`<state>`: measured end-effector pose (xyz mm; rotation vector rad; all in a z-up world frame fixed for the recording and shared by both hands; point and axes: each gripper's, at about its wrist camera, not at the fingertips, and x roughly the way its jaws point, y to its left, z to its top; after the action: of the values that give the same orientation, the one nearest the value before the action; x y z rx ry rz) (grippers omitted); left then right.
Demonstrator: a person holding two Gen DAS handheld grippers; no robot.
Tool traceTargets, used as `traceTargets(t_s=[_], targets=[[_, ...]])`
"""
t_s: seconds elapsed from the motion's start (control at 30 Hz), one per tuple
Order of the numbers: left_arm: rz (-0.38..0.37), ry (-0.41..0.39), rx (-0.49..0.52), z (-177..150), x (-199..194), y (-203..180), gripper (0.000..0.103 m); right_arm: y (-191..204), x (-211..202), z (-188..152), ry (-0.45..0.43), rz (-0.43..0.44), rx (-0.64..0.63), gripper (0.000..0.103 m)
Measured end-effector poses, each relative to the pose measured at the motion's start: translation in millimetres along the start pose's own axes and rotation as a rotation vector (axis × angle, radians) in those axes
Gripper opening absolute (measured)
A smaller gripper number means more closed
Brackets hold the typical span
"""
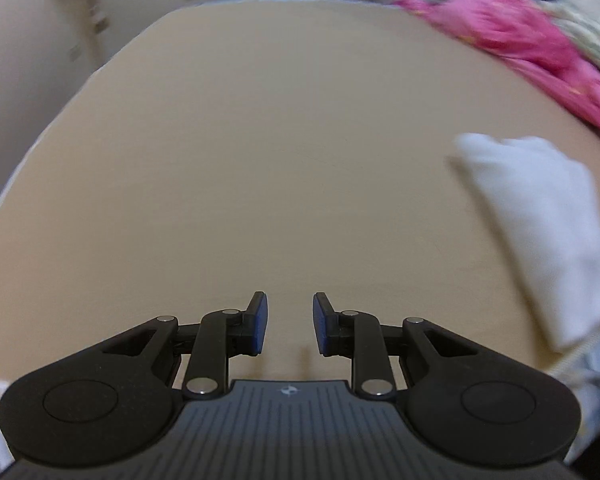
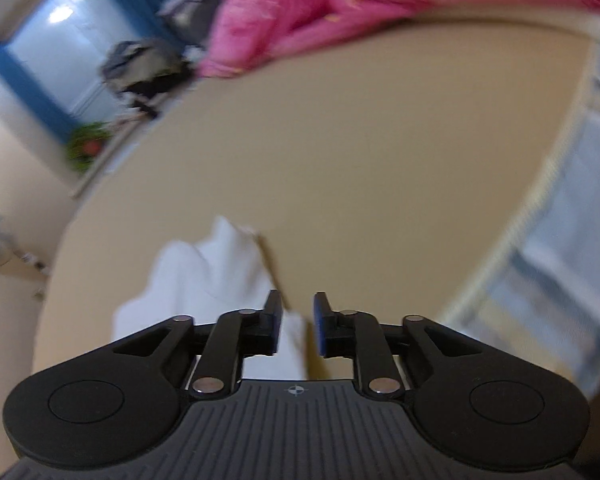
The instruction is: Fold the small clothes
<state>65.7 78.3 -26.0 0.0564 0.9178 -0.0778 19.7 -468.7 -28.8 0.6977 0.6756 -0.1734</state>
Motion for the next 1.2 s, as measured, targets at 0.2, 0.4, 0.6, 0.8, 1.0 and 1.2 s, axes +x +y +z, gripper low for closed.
traceTargets(t_s=[0.2,0.4,0.6,0.8,1.0,1.2], targets=[[-0.213,-0.053,0.093,7,-14,-112,0.032,24,56,17,0.175,0.050,-0.247,0.045],[-0.272,-0.139,0.170,-9,1,-190,0.031,27,94,16,0.236,0.072,-0.182,0.046],[-0.174,0.119,0.192,-31,46,-197,0.033,42,121,16,0.275,0.062,-0.247,0.053],[-0.192,-0.006,0.037,36,46,-196,0.070,43,150,20,0.301,0.021,-0.217,0.061],[-0.289,0.152,-0.184,80,135,-194,0.082,35,160,23,0.322,0.033,-0.159,0.062],[-0.409,0.166,-0.265,82,158,-174,0.033,32,167,18,0.317,0.111,-0.116,0.022]])
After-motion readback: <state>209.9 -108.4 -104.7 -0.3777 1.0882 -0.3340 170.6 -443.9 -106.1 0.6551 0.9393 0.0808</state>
